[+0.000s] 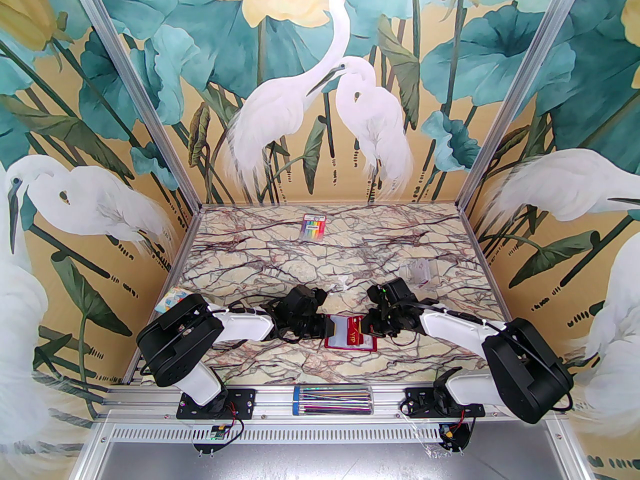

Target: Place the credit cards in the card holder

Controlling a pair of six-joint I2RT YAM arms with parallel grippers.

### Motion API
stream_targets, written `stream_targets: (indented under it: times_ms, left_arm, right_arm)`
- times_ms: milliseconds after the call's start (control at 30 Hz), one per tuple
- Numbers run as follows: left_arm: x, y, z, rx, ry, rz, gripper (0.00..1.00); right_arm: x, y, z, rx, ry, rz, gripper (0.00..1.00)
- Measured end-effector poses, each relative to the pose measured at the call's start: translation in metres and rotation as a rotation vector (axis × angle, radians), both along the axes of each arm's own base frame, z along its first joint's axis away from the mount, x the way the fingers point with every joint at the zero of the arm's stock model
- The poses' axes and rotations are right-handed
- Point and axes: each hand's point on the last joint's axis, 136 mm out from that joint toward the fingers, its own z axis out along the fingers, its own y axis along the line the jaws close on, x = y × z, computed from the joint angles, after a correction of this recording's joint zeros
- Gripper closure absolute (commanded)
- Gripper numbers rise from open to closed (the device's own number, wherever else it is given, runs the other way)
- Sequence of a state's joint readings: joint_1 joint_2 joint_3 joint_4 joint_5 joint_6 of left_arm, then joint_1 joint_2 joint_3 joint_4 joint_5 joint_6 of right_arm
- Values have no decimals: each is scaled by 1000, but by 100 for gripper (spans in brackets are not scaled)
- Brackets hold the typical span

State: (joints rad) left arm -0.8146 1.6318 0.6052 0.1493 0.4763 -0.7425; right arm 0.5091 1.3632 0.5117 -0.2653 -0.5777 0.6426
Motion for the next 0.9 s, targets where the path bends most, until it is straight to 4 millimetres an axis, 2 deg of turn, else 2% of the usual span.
stream_targets:
  times_ms: [533,633,767,900]
  left_arm:
    - [0,0,0,0,-2,-2,77]
    - [0,0,0,0,-2,-2,77]
    - [0,0,0,0,-2,-2,77]
    - [0,0,0,0,-2,-2,77]
  right_arm:
    - [-1,3,0,-2,7,-10,100]
    - [-1,3,0,-2,10,-13,95]
    - [-2,1,-2,-19,15,-21,75]
    - [-4,-2,-4,-38,25,-27,66]
